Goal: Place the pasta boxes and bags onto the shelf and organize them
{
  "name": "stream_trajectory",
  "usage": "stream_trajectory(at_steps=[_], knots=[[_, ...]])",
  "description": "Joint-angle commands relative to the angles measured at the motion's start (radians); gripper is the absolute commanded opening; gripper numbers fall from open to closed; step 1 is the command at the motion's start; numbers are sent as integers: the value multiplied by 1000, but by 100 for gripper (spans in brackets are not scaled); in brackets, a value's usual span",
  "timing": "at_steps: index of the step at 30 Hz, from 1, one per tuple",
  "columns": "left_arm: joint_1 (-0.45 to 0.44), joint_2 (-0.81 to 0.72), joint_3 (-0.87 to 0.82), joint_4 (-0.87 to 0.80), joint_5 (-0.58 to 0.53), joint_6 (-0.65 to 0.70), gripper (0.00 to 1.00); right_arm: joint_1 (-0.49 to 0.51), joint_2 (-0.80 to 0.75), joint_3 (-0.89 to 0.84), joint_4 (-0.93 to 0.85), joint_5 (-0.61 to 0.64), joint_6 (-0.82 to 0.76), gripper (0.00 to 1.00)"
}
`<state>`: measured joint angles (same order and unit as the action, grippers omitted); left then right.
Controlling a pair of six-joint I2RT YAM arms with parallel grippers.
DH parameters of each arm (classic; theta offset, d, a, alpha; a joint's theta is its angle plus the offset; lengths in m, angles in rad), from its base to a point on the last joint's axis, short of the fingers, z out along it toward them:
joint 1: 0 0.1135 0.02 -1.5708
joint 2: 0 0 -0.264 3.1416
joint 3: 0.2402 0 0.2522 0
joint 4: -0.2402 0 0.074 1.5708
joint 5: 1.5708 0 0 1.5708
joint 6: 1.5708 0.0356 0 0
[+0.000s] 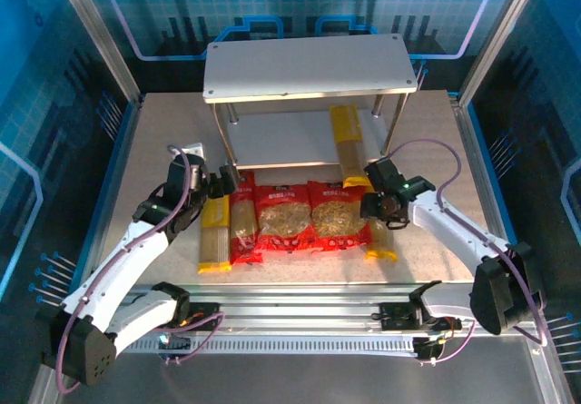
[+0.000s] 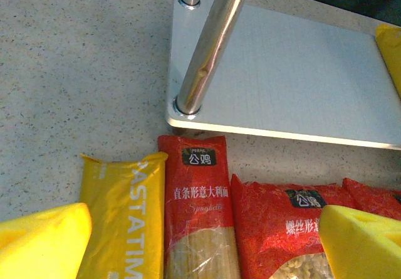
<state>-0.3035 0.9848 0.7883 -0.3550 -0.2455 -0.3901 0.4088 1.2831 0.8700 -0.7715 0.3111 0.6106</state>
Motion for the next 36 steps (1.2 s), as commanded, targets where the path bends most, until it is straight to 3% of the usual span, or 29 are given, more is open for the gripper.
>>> stream_trajectory(at_steps=[1, 25, 29, 33, 36], knots=[[6, 13, -15, 16, 18, 13, 95, -29, 23, -39, -28, -44, 17, 79], [21, 1, -17, 4, -5, 44, 95, -132, 339, -20, 152, -158, 4, 79], [24, 2, -17, 10, -2, 43, 95, -170, 306, -51, 147, -175, -9, 67], [25, 9, -18, 20, 5, 37, 95, -204, 268, -82, 138, -189, -34, 40], [25, 14, -18, 24, 13, 30, 95, -219, 229, -97, 131, -198, -48, 27]])
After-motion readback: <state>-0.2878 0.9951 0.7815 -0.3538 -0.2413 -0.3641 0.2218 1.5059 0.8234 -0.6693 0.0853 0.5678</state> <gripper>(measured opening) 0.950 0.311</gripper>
